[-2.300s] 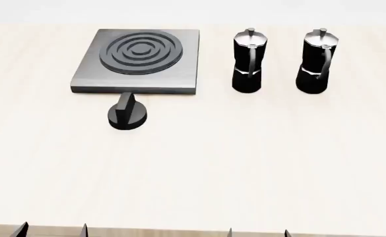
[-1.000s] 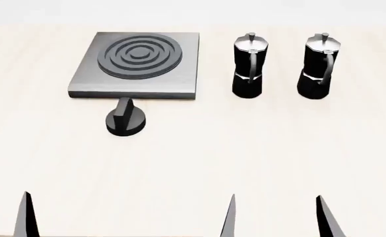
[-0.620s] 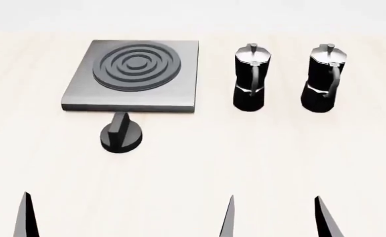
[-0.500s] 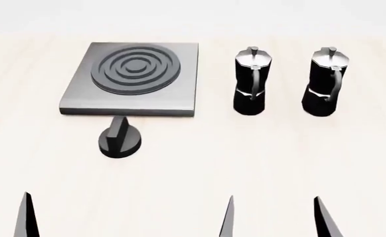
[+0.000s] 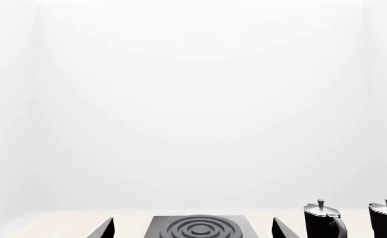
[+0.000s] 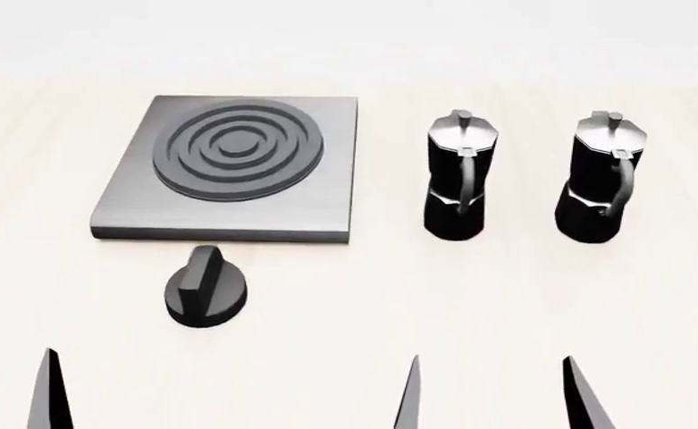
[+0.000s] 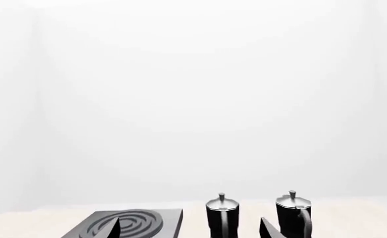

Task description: Put both moka pots on the stove.

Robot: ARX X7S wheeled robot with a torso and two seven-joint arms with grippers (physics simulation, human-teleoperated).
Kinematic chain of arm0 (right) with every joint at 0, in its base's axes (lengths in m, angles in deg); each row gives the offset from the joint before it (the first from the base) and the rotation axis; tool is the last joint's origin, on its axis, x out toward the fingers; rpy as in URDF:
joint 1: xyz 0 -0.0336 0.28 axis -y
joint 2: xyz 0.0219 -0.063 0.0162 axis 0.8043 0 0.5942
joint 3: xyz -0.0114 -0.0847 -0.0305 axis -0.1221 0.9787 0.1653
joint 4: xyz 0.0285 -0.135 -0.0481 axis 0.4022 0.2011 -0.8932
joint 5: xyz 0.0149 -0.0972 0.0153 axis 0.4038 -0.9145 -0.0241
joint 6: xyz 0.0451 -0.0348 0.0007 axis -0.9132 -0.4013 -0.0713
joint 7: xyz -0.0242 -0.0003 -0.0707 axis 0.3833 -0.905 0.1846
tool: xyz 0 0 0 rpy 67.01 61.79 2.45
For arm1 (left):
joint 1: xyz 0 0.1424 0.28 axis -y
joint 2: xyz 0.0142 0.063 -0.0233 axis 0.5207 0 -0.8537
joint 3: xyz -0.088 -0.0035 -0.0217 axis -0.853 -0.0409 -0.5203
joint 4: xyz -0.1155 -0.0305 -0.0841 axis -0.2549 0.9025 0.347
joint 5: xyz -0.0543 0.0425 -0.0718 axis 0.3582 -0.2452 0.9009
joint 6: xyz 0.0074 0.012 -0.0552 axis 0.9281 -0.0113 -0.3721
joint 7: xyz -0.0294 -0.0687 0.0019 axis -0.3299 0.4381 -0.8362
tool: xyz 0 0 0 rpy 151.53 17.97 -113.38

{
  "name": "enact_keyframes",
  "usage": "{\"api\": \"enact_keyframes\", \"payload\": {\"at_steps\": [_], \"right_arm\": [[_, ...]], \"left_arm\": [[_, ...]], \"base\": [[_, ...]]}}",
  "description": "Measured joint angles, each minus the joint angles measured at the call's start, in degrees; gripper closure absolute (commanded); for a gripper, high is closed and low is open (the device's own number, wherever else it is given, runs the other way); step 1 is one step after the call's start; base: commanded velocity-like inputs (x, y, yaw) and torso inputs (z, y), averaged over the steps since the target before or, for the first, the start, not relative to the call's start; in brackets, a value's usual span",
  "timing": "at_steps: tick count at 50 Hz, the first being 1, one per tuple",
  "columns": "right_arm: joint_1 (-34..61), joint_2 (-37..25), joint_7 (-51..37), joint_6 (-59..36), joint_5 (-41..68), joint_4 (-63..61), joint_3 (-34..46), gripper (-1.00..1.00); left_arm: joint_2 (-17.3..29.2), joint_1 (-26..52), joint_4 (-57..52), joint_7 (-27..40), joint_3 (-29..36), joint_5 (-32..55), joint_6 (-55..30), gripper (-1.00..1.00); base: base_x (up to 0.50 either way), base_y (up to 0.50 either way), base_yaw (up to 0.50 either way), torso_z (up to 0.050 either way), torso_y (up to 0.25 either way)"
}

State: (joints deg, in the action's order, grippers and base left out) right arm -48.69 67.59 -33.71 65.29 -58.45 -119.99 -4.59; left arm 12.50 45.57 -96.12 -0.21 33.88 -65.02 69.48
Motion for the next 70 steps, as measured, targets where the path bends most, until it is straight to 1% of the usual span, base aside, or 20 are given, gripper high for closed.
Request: {"api": "enact_keyframes", "payload": {"at_steps": [61, 70], "right_arm": [[0.3, -2.5, -2.6, 0.9, 1.0, 0.6, 1.7, -1.0], [0.3, -2.9, -3.1, 1.3, 0.5, 0.9, 2.3, -1.0]], "left_arm": [[2.4, 0.5, 0.1, 2.8, 1.9, 0.6, 0.0, -1.0], [2.7, 0.6, 0.3, 3.1, 2.2, 0.6, 0.2, -1.0]], "base": [[0.19, 0.0, 0.0, 0.0, 0.0], [0.02, 0.0, 0.0, 0.0, 0.0]]}}
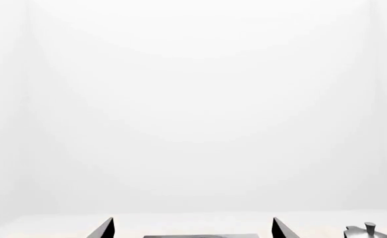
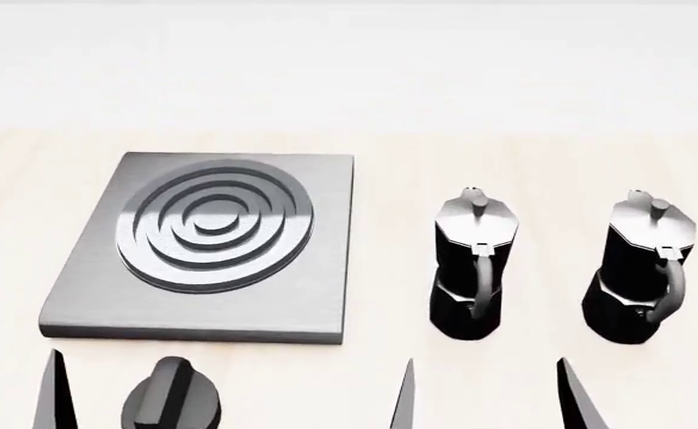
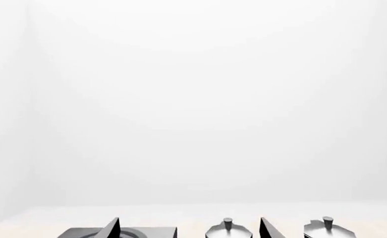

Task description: Put both moka pots on the stove.

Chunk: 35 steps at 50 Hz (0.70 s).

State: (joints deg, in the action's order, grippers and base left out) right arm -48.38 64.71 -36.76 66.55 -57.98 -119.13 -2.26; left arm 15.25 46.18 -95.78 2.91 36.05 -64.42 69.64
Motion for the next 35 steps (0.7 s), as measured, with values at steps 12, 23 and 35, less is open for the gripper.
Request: {"api": "enact_keyframes", "payload": {"at_steps": [12, 23, 35], "right_arm": [[0.0, -0.7, -0.5, 0.2, 0.3, 0.2, 0.4, -1.0], [0.0, -1.4, -1.1, 0.4, 0.8, 0.2, 0.9, -1.0], [0.3, -2.0, -1.8, 0.7, 1.1, 0.5, 1.3, -1.0]], "left_arm": [[0.4, 0.1, 0.1, 0.4, 0.3, 0.1, 0.1, -1.0], [0.8, 0.2, 0.2, 0.8, 0.6, 0.3, 0.1, -1.0], [1.2, 0.4, 0.4, 1.2, 1.0, 0.5, 0.1, -1.0]], "base": [[0.0, 0.12, 0.0, 0.0, 0.0], [0.0, 0.19, 0.0, 0.0, 0.0], [0.0, 0.19, 0.0, 0.0, 0.0]]}}
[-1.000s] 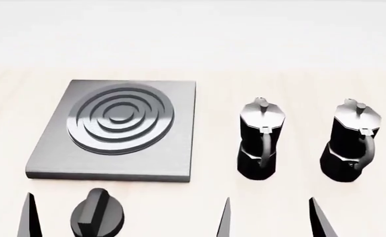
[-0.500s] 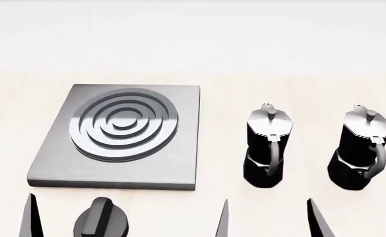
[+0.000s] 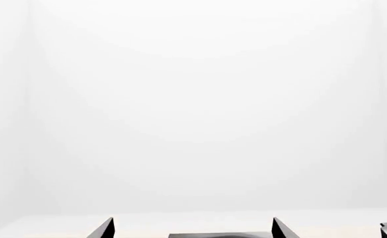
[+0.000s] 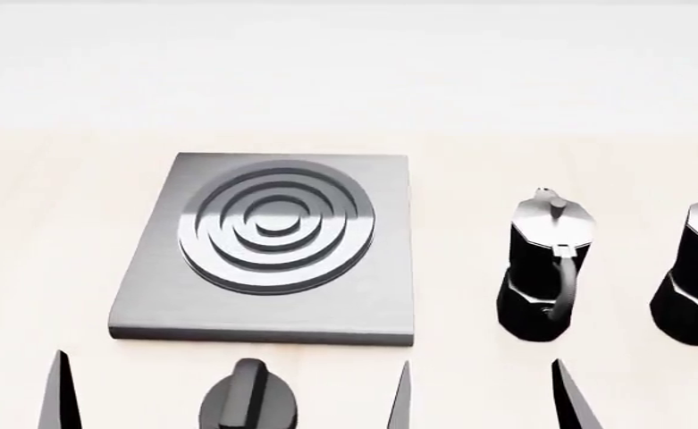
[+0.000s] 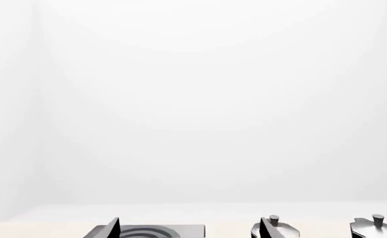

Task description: Put both moka pots on the stove.

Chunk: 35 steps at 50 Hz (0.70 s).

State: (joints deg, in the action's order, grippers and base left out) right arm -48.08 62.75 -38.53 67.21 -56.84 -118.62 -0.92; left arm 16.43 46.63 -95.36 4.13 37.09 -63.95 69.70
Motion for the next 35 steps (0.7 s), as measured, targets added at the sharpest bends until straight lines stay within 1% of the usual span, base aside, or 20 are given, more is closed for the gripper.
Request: {"api": "enact_keyframes", "payload": {"at_steps": [9, 28, 35], "right_arm": [[0.2, -0.4, -0.4, 0.2, 0.2, 0.3, 0.3, -1.0], [0.9, -1.1, -1.6, -0.9, 0.3, 0.9, 1.2, -1.0], [2.9, -1.1, -2.6, -4.3, -0.1, -0.5, 2.2, -1.0]], "left_arm": [[0.4, 0.2, 0.0, 0.4, 0.4, 0.2, -0.1, -1.0], [1.3, 0.5, 0.3, 1.5, 1.2, 0.5, 0.0, -1.0], [1.6, 0.6, 0.6, 1.8, 1.5, 0.6, 0.3, -1.0]], "base": [[0.0, 0.18, 0.0, 0.0, 0.0], [0.0, 0.0, 0.0, 0.0, 0.0], [0.0, 0.0, 0.0, 0.0, 0.0]]}}
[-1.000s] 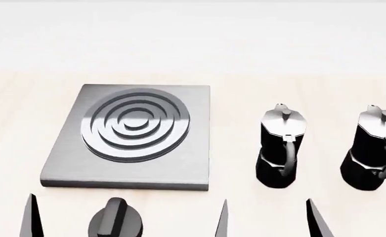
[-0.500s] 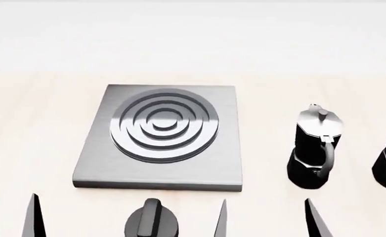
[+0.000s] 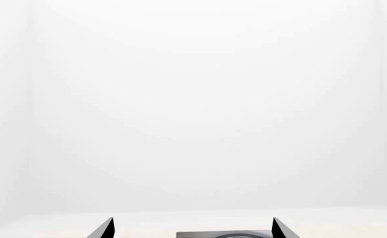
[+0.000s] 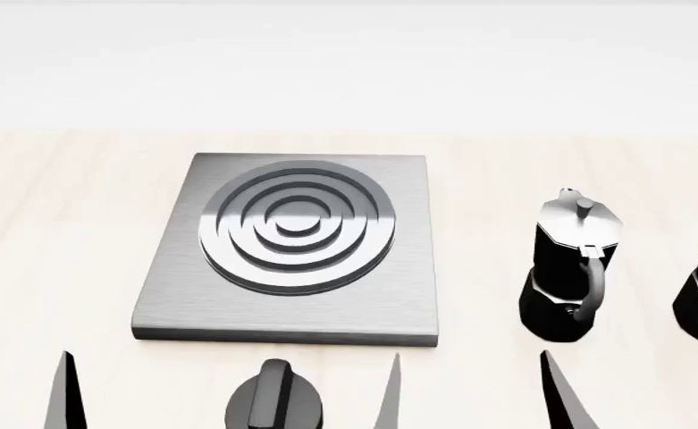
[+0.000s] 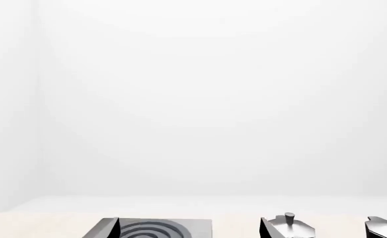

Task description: Put both moka pots on the stove.

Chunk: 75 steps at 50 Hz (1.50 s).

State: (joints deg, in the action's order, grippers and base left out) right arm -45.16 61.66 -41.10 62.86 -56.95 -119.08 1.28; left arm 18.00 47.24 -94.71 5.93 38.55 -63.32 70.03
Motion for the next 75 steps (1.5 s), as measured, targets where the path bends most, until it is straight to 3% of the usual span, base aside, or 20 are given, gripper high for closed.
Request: {"api": "enact_keyframes", "payload": {"at_steps": [18, 33, 45, 59, 75], "right_arm": [[19.8, 1.4, -1.1, -21.2, 9.2, -2.5, -4.9, -1.0], [34.2, -3.4, 3.7, -30.7, 14.8, 5.8, -8.4, -1.0], [40.1, -7.7, 7.8, -36.8, 19.9, 13.0, -13.3, -1.0], [45.0, -13.5, 10.6, -51.2, 28.7, 17.7, -18.9, -1.0], [49.5, -17.0, 13.6, -57.8, 31.1, 26.3, -16.3, -1.0]], "left_arm": [[0.8, 0.1, 0.5, 0.9, -0.4, 1.1, 0.5, -1.0], [1.4, 0.3, 0.5, 1.7, -0.4, 1.7, 0.4, -1.0], [1.7, 0.7, 1.0, 2.1, 0.1, 1.6, 0.5, -1.0], [2.1, 0.8, 1.2, 2.7, 0.5, 1.5, 0.4, -1.0], [2.5, 0.9, 1.0, 3.5, 1.1, 1.0, 0.2, -1.0]], "base": [[0.0, 0.0, 0.0, 0.0, 0.0], [0.0, 0.0, 0.0, 0.0, 0.0], [0.0, 0.0, 0.0, 0.0, 0.0], [0.0, 0.0, 0.0, 0.0, 0.0], [0.0, 0.0, 0.0, 0.0, 0.0]]}}
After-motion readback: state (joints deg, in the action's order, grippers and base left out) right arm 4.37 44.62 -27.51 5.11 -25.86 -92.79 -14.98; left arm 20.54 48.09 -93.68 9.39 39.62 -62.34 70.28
